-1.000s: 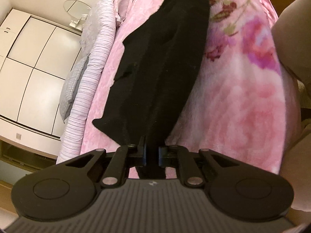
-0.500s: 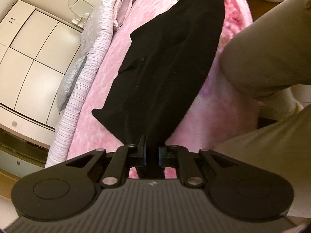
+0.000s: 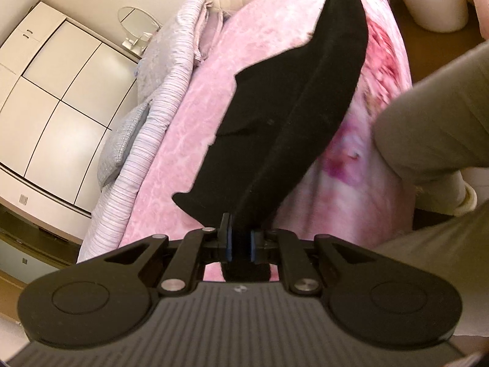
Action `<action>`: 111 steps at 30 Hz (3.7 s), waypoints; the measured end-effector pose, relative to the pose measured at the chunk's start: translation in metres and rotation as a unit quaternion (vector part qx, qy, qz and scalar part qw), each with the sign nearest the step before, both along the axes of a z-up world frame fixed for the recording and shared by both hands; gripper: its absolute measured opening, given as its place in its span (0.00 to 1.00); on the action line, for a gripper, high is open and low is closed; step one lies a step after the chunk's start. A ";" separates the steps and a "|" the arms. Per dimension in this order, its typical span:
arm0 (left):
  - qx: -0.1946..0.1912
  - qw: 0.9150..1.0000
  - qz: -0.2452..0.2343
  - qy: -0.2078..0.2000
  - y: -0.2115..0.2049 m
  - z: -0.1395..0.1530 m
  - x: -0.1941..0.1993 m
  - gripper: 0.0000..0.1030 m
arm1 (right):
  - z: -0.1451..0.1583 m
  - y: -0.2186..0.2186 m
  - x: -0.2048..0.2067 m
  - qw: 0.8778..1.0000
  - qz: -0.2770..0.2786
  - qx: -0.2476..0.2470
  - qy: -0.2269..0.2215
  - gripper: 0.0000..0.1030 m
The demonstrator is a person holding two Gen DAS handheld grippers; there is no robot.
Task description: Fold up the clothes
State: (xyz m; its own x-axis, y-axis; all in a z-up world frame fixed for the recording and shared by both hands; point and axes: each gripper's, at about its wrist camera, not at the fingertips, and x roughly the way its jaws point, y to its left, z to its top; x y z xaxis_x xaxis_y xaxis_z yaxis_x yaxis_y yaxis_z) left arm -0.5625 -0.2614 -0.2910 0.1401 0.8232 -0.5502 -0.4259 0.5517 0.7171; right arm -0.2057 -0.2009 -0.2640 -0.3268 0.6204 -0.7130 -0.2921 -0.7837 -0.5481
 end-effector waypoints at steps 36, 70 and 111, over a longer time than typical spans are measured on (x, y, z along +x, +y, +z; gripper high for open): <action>-0.233 0.690 0.379 -0.571 0.311 -0.047 -0.147 0.31 | -0.039 0.335 0.060 0.764 -0.382 -0.280 0.437 0.36; -0.208 0.706 0.358 -0.575 0.367 -0.069 -0.148 0.31 | -0.077 0.364 0.058 0.749 -0.389 -0.234 0.483 0.20; -0.098 0.830 0.377 -0.400 0.236 -0.072 -0.072 0.03 | -0.098 0.219 -0.015 0.851 -0.403 -0.074 0.330 0.43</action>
State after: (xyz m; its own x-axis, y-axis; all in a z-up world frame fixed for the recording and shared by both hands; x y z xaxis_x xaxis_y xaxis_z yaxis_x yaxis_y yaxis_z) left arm -0.6340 -0.0253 -0.3629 0.0108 0.7487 -0.6628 -0.9993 -0.0155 -0.0337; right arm -0.2206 0.0177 -0.3621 -0.1972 0.7520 -0.6290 -0.9727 -0.2301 0.0299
